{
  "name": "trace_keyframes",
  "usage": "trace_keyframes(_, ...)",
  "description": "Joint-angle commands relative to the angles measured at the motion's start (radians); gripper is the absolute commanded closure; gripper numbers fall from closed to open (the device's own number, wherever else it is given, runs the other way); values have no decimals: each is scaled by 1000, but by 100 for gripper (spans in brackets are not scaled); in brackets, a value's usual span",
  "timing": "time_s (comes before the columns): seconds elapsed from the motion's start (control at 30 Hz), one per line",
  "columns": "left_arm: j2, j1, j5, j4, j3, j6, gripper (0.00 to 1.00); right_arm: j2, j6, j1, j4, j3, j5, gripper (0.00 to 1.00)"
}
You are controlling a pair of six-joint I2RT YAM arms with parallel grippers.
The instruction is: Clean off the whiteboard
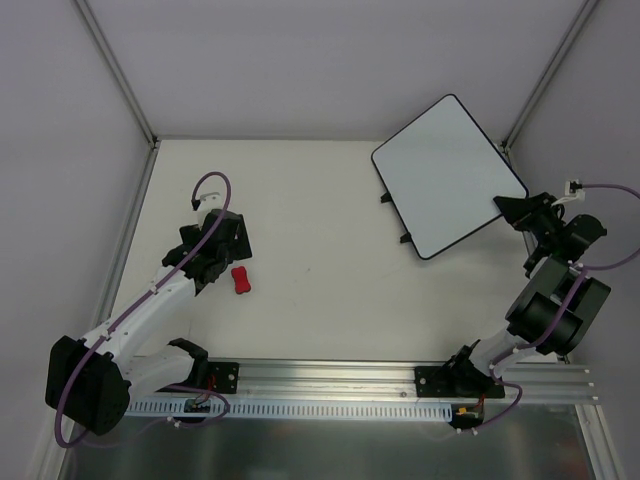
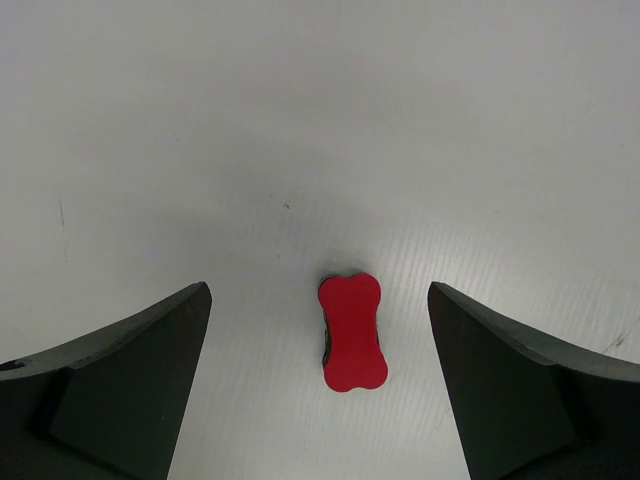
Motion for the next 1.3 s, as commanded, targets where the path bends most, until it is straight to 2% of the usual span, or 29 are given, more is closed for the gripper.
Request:
trace_keyframes(0.0, -10, 6, -14, -2, 5, 20, 9, -29, -34, -22, 84, -9, -24, 74)
trace_keyframes(0.07, -9, 6, -10, -2, 5, 21, 9, -29, -45, -22, 84, -23, -24, 70)
trace_keyframes(0.17, -6, 6, -10, -2, 8, 26, 9, -28, -57, -29, 84, -40, -23, 69)
trace_keyframes(0.23, -3, 6, -11, -2, 11, 32, 9, -28, -67, -34, 84, -63, -21, 73)
trace_keyframes(0.3, -1, 6, -13, -2, 13, 35, 9, -32, -74, -40, 84, -86, -18, 81)
trace_keyframes(0.4, 8, 6, -11, -2, 16, 43, 9, -46, -88, -48, 84, -112, -17, 83)
trace_keyframes(0.93, -1, 5, -4, 1, 13, 47, 9, -112, -73, -82, 84, -220, -13, 83)
trace_keyframes(1.2, -10, 5, 16, 9, 11, 37, 8, -180, -24, -78, 89, -220, -21, 100)
trace_keyframes(1.27, -13, 5, 18, 10, 11, 33, 8, -190, -10, -77, 89, -215, -26, 100)
